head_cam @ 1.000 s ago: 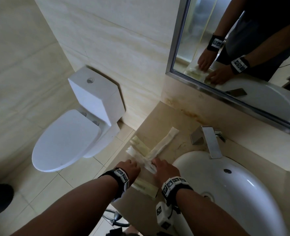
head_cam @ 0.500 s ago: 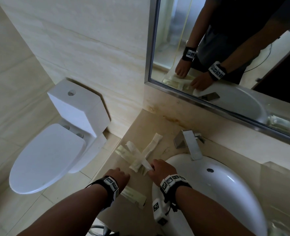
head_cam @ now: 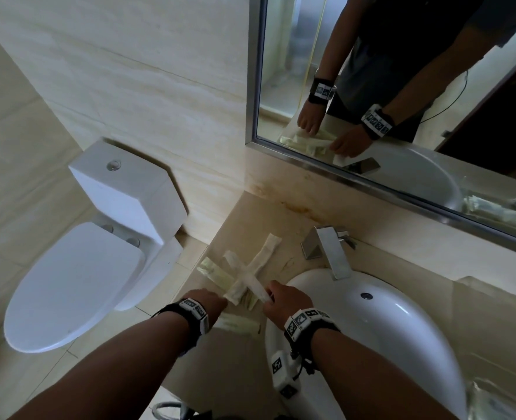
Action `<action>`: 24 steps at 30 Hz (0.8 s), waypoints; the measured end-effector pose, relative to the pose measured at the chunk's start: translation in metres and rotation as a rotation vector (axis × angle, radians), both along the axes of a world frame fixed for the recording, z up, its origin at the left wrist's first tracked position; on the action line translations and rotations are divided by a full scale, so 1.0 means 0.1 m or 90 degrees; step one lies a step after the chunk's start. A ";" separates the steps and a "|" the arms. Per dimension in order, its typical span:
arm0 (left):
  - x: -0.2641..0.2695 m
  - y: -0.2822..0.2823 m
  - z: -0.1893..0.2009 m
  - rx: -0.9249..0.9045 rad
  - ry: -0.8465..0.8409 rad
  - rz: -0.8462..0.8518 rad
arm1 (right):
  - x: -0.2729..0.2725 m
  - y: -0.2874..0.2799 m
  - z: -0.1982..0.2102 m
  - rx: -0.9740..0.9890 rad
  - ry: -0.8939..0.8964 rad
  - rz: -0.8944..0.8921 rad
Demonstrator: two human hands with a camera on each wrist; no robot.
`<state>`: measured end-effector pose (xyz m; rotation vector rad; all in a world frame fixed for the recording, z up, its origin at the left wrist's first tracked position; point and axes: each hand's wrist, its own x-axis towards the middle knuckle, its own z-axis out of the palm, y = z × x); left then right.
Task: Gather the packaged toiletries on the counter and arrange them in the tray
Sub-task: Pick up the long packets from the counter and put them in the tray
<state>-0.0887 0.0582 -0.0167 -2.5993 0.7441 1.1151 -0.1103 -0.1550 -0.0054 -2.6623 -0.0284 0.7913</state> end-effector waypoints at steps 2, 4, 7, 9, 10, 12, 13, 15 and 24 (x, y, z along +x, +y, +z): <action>0.11 -0.02 0.04 -0.011 -0.043 0.005 | 0.03 0.03 -0.02 -0.002 0.006 -0.001; 0.20 -0.05 0.08 -0.019 -0.081 0.002 | 0.04 0.07 -0.06 -0.001 0.011 -0.006; 0.31 -0.07 0.08 -0.024 -0.117 -0.009 | 0.07 0.10 -0.12 -0.003 0.025 -0.016; 0.37 -0.07 0.04 -0.018 -0.115 -0.016 | 0.08 0.11 -0.17 -0.007 0.040 -0.021; 0.40 -0.07 0.02 -0.013 -0.110 -0.022 | 0.09 0.11 -0.18 -0.010 0.048 -0.023; 0.45 -0.08 -0.01 -0.008 -0.097 -0.035 | 0.11 0.10 -0.21 -0.017 0.061 -0.023; 0.47 -0.10 -0.02 -0.005 -0.091 -0.038 | 0.12 0.09 -0.23 -0.019 0.064 -0.021; 0.48 -0.13 -0.05 0.004 -0.091 -0.039 | 0.14 0.09 -0.25 -0.026 0.063 -0.018; 0.53 -0.23 -0.14 0.019 -0.056 -0.008 | 0.18 0.19 -0.32 -0.056 0.042 0.002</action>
